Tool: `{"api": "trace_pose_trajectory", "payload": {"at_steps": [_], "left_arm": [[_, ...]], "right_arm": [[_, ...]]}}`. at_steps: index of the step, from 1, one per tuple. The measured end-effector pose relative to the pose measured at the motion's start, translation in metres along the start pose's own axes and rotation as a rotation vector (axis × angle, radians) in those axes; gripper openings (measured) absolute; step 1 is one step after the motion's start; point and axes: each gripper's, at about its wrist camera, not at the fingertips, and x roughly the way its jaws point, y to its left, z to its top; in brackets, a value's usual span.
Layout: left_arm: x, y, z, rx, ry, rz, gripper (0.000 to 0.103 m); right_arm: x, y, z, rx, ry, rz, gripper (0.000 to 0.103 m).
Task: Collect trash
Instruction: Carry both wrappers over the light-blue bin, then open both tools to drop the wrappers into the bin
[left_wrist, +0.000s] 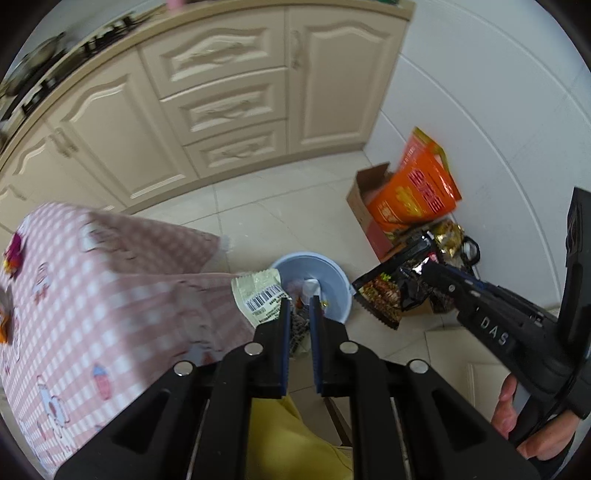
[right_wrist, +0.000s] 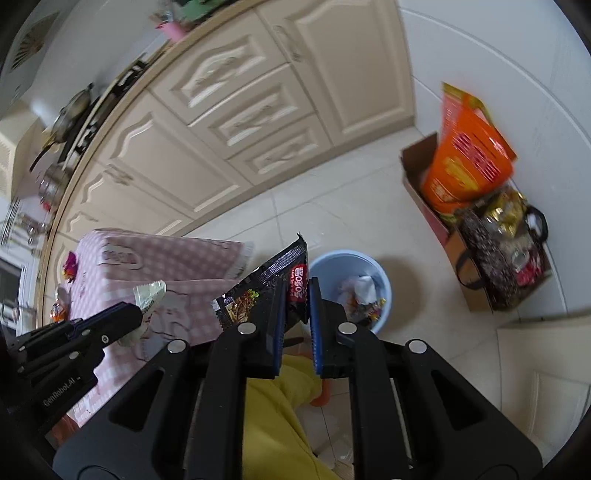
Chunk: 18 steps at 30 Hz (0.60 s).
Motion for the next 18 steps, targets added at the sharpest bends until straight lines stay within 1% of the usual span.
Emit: {"api": "trace_pose_trajectory", "payload": {"at_steps": [4,7,8,9,10,15,17,18], "left_arm": [[0.017,-0.02,0.008,0.031,0.027,-0.002,0.01],[0.028,-0.027,0.012,0.033,0.032,0.013,0.016],[0.031,-0.028,0.013,0.027,0.04,0.018,0.031],[0.037,-0.028,0.014,0.017,0.057,0.02,0.048],[0.04,-0.027,0.015,0.013,0.061,0.012,0.052],[0.045,-0.014,0.012,-0.006,0.065,0.032,0.054],[0.044,-0.006,0.01,-0.019,0.063,0.029,0.054],[0.041,0.001,0.007,-0.029,0.059,0.032,0.054]], "right_arm": [[0.003,-0.025,-0.005,0.055,0.011,-0.004,0.012],[0.005,-0.037,-0.007,0.078,0.017,-0.012,0.012],[0.007,-0.04,-0.007,0.085,0.021,-0.016,0.012],[0.008,-0.042,-0.007,0.089,0.024,-0.018,0.012],[0.009,-0.044,-0.008,0.09,0.026,-0.019,0.012],[0.022,-0.036,-0.004,0.077,0.05,-0.025,0.012],[0.028,-0.026,-0.002,0.061,0.057,-0.012,0.013],[0.029,-0.017,0.0,0.042,0.051,0.009,0.016]]}}
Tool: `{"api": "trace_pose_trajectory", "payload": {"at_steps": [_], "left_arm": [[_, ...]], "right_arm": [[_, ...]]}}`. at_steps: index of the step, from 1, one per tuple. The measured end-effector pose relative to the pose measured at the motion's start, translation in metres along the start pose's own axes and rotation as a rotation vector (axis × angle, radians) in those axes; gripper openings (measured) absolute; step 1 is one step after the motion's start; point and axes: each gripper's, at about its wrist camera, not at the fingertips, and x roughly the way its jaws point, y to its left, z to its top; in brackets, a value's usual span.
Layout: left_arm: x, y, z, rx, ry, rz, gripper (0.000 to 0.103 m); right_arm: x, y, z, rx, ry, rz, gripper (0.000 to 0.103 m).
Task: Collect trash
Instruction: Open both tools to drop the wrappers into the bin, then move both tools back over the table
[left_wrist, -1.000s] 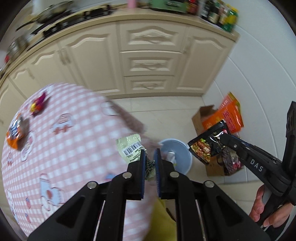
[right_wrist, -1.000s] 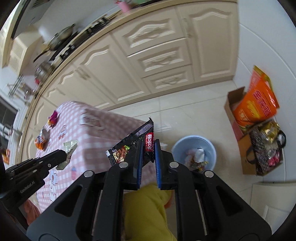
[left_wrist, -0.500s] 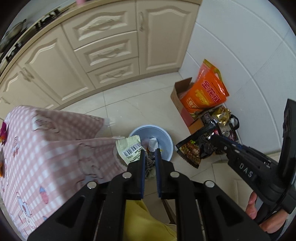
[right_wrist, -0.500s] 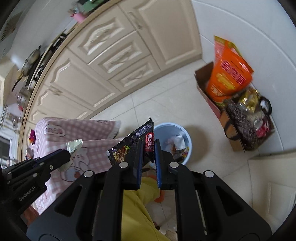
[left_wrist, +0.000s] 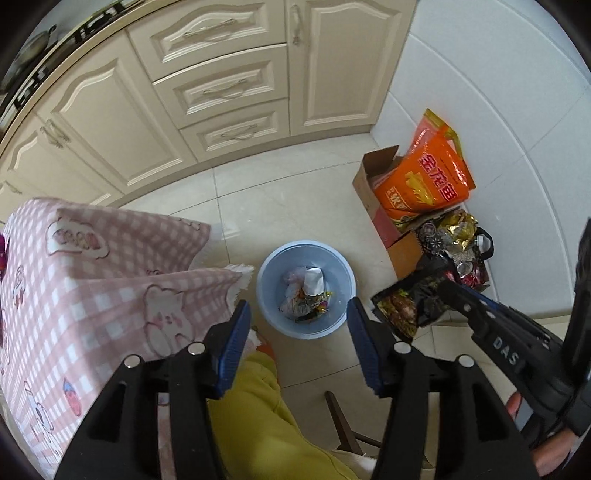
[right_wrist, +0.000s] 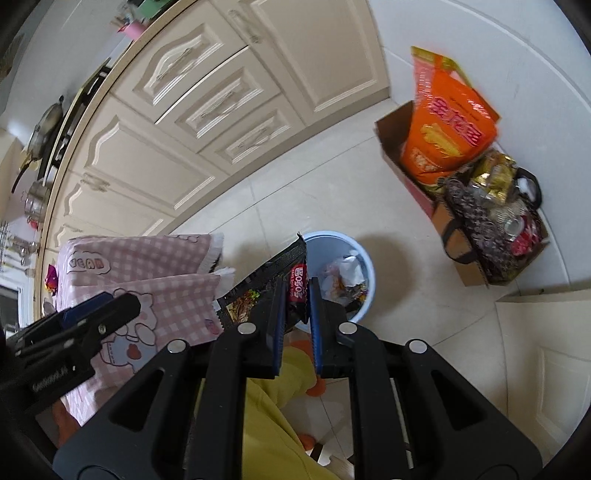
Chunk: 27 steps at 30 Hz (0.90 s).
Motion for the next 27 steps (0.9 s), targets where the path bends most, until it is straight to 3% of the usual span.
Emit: {"api": "trace_pose_trajectory", "payload": {"at_steps": [1,2,3,4,8,20,27], "left_arm": [[-0.002,0.007,-0.002,-0.012,-0.005,0.006,0.054],[-0.005,0.014,-0.005,-0.025,-0.008,0.013,0.054],[-0.006,0.02,-0.006,-0.034,-0.01,0.017,0.054],[-0.008,0.026,-0.008,-0.043,-0.012,0.021,0.054],[-0.014,0.047,-0.015,-0.082,-0.022,0.03,0.054],[-0.033,0.072,-0.029,-0.127,-0.049,0.008,0.054],[-0.055,0.095,-0.044,-0.172,-0.097,0.011,0.063]], "right_arm": [[0.0,0.008,0.001,-0.019,-0.008,0.01,0.016],[-0.002,0.018,0.002,-0.041,-0.016,0.01,0.025],[-0.003,0.025,0.002,-0.052,-0.032,0.009,0.054],[-0.006,0.029,0.003,-0.06,-0.055,0.015,0.067],[-0.01,0.047,0.002,-0.116,-0.073,0.0,0.068],[-0.02,0.062,-0.011,-0.096,-0.062,-0.002,0.068],[-0.024,0.086,-0.019,-0.13,-0.052,-0.005,0.073]]}}
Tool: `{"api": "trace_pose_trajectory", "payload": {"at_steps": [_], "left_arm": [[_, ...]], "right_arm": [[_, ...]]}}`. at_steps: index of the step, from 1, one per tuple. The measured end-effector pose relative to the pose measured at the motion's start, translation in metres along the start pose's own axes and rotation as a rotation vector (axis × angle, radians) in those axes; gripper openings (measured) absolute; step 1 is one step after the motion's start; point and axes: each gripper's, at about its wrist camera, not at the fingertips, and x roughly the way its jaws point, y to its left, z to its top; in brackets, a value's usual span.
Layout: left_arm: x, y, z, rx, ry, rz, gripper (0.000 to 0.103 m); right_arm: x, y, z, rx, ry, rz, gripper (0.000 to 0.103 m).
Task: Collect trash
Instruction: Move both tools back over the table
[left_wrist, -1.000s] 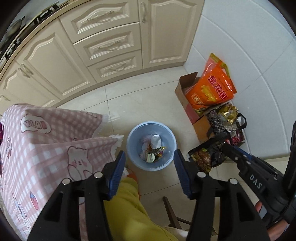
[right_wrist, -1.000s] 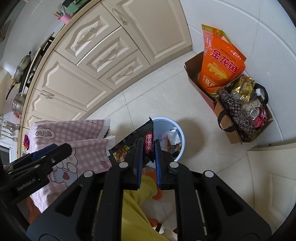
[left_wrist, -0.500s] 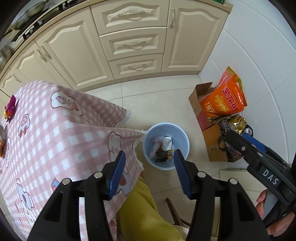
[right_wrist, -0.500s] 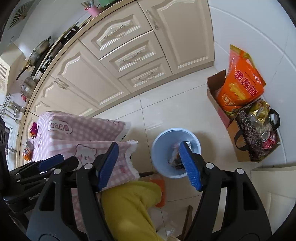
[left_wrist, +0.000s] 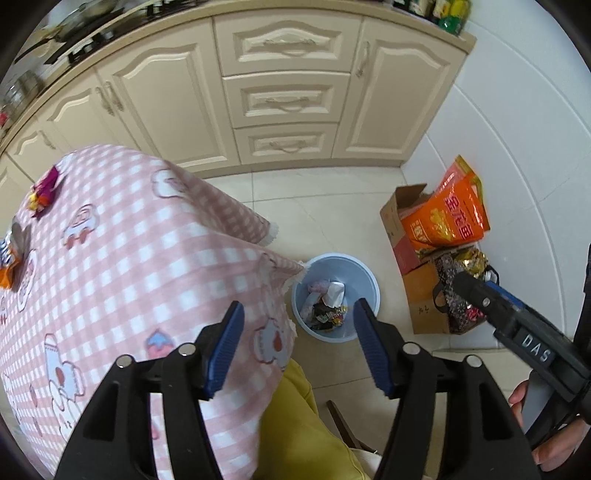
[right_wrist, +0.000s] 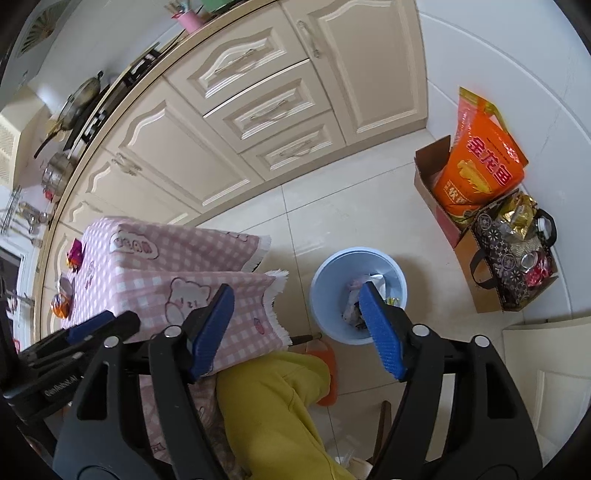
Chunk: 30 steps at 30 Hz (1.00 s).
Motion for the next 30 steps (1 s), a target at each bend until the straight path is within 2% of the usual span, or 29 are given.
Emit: {"api": "trace_pose_trajectory", "payload": {"at_steps": [7,11,23,30], "left_arm": [[-0.03,0.039,-0.009,-0.056,-0.06,0.012,0.07],[-0.045,0.07,-0.015,-0.106,-0.094,0.047,0.071],[-0.081,0.202,-0.036,-0.338,-0.134,0.151,0.074],[-0.094,0.278,-0.041,-0.46,-0.149,0.187,0.077]], "right_arm": [[0.0,0.05,-0.008,-0.096,0.006,0.012,0.076],[0.003,0.082,-0.01,-0.151,0.013,0.026,0.079],[0.029,0.193,-0.019,-0.326,0.063,0.092,0.081],[0.055,0.262,-0.022,-0.432,0.102,0.115,0.081]]}}
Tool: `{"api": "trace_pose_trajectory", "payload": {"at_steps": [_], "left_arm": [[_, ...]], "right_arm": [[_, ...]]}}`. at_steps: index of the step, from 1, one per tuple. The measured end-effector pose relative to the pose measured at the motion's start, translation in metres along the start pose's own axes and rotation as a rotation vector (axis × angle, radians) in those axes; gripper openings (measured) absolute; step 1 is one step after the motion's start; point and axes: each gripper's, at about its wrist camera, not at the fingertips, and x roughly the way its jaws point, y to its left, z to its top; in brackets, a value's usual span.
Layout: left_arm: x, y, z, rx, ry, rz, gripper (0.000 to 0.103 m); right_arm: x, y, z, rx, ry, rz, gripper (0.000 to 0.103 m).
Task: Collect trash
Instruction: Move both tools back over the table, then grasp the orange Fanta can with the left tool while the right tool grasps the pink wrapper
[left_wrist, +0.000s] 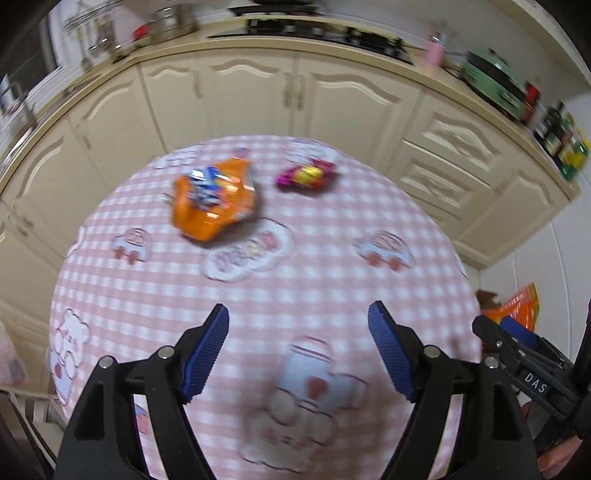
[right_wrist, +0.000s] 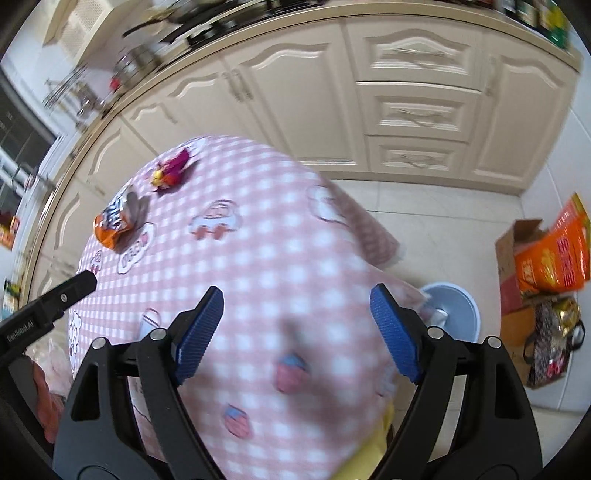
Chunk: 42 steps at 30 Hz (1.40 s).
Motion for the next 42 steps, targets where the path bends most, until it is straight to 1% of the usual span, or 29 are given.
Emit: {"api": "trace_pose_trajectory", "payload": {"at_steps": [5,7,13,15,17,20,22,23,24,25,26,27,28,29,30,31,33,34,35,36,37,38,39,42], "left_arm": [[0.009,0.042,0.024,-0.068,-0.005,0.048,0.078],[0.018,0.062,0.038,-0.108,0.004,0.069,0.078],[0.051,0.097,0.069,-0.161,0.029,0.107,0.078],[0.064,0.106,0.077,-0.183,0.033,0.085,0.078],[0.074,0.113,0.084,-0.209,0.008,0.025,0.078],[0.092,0.12,0.089,-0.221,0.002,-0.024,0.078],[0.106,0.122,0.09,-0.215,0.029,-0.036,0.078],[0.115,0.123,0.09,-0.216,0.057,-0.025,0.071],[0.119,0.124,0.089,-0.223,0.062,-0.041,0.066],[0.12,0.128,0.088,-0.246,0.047,-0.09,0.06],[0.12,0.13,0.088,-0.254,0.045,-0.119,0.046],[0.117,0.131,0.089,-0.252,0.041,-0.127,0.04],[0.115,0.132,0.088,-0.25,0.031,-0.115,0.038],[0.111,0.133,0.087,-0.248,0.014,-0.079,0.038],[0.109,0.134,0.085,-0.25,0.004,-0.06,0.038],[0.109,0.136,0.085,-0.253,0.001,-0.06,0.038],[0.109,0.143,0.082,-0.268,0.009,-0.088,0.037],[0.109,0.148,0.082,-0.276,0.011,-0.095,0.037],[0.108,0.15,0.081,-0.283,0.01,-0.091,0.037],[0.106,0.153,0.079,-0.286,0.006,-0.086,0.037],[0.104,0.155,0.079,-0.291,-0.002,-0.083,0.037],[0.104,0.156,0.079,-0.291,-0.006,-0.084,0.037],[0.103,0.156,0.08,-0.288,-0.002,-0.084,0.037],[0.098,0.152,0.078,-0.277,-0.011,-0.091,0.037]], "right_arm": [[0.021,0.036,0.019,-0.067,0.022,0.023,0.081],[0.03,0.052,0.028,-0.107,0.029,0.03,0.081],[0.059,0.086,0.058,-0.173,0.041,0.029,0.081],[0.07,0.095,0.066,-0.184,0.049,0.034,0.081],[0.079,0.102,0.071,-0.196,0.057,0.041,0.081],[0.091,0.111,0.081,-0.196,0.052,0.053,0.081],[0.099,0.117,0.09,-0.191,0.051,0.053,0.081],[0.102,0.118,0.094,-0.184,0.049,0.054,0.081],[0.107,0.121,0.1,-0.174,0.046,0.058,0.081],[0.11,0.123,0.103,-0.171,0.045,0.061,0.081],[0.113,0.126,0.106,-0.169,0.044,0.062,0.081],[0.119,0.129,0.11,-0.164,0.042,0.058,0.081],[0.123,0.131,0.112,-0.159,0.043,0.053,0.081],[0.128,0.133,0.114,-0.155,0.047,0.051,0.081],[0.136,0.135,0.116,-0.148,0.057,0.051,0.081],[0.143,0.137,0.118,-0.139,0.069,0.054,0.081],[0.158,0.141,0.12,-0.122,0.086,0.058,0.081],[0.158,0.144,0.121,-0.129,0.065,0.053,0.082],[0.159,0.147,0.123,-0.146,0.043,0.037,0.081],[0.16,0.148,0.124,-0.151,0.041,0.029,0.074],[0.159,0.148,0.124,-0.149,0.036,0.032,0.064],[0.158,0.147,0.125,-0.142,0.04,0.039,0.044],[0.156,0.146,0.124,-0.136,0.052,0.043,0.044],[0.147,0.138,0.122,-0.131,0.053,0.043,0.044]]}}
